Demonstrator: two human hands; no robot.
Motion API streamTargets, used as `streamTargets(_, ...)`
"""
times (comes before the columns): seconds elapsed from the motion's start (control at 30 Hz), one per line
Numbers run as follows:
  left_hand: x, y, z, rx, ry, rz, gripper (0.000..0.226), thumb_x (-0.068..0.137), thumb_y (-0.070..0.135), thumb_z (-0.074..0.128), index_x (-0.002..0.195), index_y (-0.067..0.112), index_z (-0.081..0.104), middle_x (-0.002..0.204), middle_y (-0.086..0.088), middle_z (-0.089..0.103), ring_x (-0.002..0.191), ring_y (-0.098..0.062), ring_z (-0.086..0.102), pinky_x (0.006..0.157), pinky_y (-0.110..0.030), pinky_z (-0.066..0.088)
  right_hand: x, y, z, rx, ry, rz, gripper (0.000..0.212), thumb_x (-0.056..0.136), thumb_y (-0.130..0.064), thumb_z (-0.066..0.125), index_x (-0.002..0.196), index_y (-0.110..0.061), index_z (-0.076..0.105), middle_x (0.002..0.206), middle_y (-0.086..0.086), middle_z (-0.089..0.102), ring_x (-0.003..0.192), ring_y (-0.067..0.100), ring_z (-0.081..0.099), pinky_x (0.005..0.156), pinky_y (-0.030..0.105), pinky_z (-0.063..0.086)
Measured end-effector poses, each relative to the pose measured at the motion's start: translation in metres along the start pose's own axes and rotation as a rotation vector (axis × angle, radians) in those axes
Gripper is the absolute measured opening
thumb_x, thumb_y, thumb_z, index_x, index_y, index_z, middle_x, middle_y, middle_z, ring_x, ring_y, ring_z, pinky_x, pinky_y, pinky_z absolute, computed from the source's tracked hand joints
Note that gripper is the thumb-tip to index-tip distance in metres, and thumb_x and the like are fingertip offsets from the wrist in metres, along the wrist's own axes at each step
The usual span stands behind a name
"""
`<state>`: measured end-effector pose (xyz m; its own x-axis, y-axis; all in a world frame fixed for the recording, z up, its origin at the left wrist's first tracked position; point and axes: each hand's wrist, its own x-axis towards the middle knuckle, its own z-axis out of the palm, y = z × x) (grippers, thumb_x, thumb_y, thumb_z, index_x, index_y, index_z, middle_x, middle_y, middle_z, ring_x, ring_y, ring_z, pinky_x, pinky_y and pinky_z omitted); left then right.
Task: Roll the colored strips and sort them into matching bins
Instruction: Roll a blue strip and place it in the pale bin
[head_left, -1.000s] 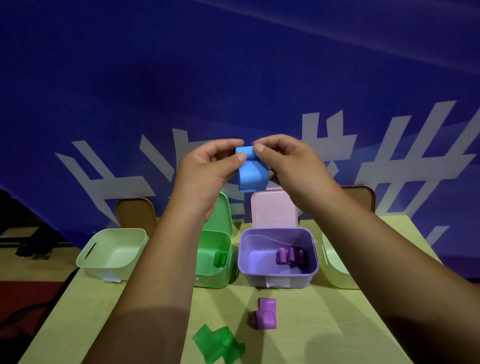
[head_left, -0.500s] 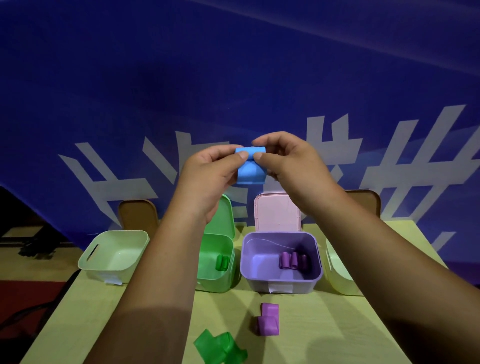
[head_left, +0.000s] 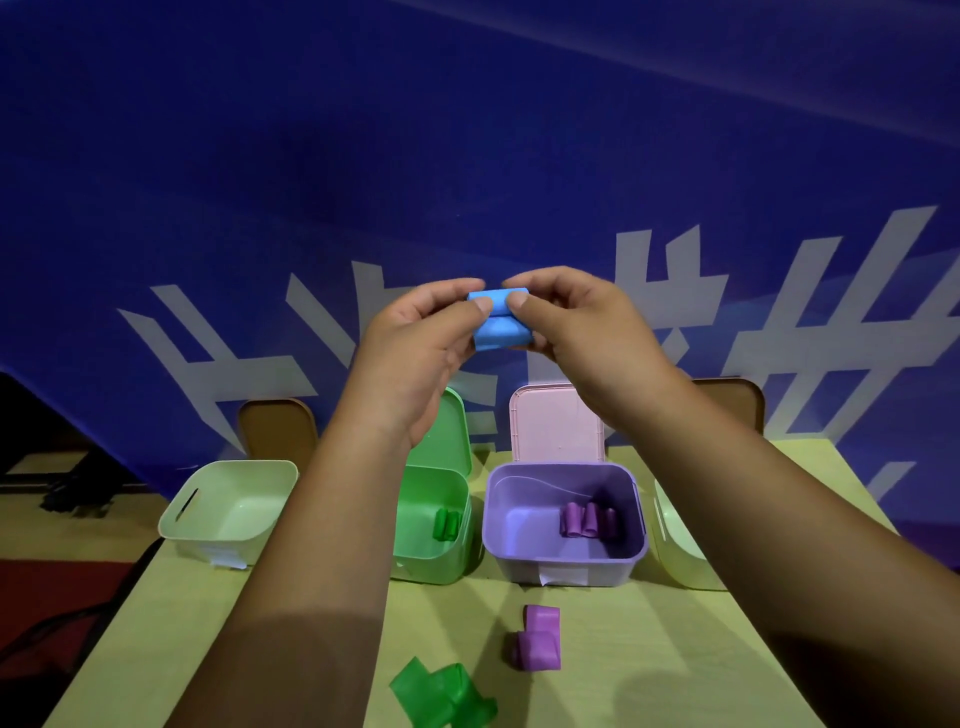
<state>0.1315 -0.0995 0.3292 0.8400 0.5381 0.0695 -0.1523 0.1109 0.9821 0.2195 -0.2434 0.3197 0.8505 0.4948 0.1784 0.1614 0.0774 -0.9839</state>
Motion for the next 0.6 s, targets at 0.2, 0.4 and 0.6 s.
streamTargets(0.2, -0.002, -0.002, -0.001, 0.014, 0.028, -0.010, 0.019, 0.100, 0.004, 0.073, 0.119, 0.005, 0.076, 0.122, -0.020, 0.078, 0.111, -0.029, 0.079, 0.086, -0.027, 0.062, -0.006, 0.001, -0.001, 0.015, -0.014, 0.009, 0.018, 0.103, -0.010, 0.068, 0.119, -0.017, 0.074, 0.115, 0.018, 0.072, 0.097, 0.022, 0.073, 0.091, 0.032, 0.064)
streamTargets(0.4, -0.008, -0.004, -0.002, 0.067, 0.013, 0.042, 0.024, 0.098, 0.000, 0.071, 0.119, 0.008, 0.079, 0.123, -0.018, 0.077, 0.115, -0.029, 0.077, 0.100, -0.037, 0.063, -0.008, 0.000, 0.000, 0.148, -0.045, 0.066, 0.015, 0.105, -0.018, 0.068, 0.114, -0.008, 0.075, 0.113, 0.013, 0.075, 0.102, 0.026, 0.079, 0.086, 0.036, 0.066)
streamTargets(0.6, -0.011, -0.008, 0.000, 0.027, -0.009, 0.025, 0.027, 0.099, -0.004, 0.068, 0.123, 0.005, 0.075, 0.126, -0.022, 0.075, 0.116, -0.031, 0.076, 0.098, -0.036, 0.062, -0.011, 0.004, -0.002, 0.186, -0.045, 0.054, 0.017, 0.103, -0.004, 0.068, 0.119, -0.002, 0.073, 0.113, 0.020, 0.074, 0.101, 0.028, 0.078, 0.086, 0.031, 0.065)
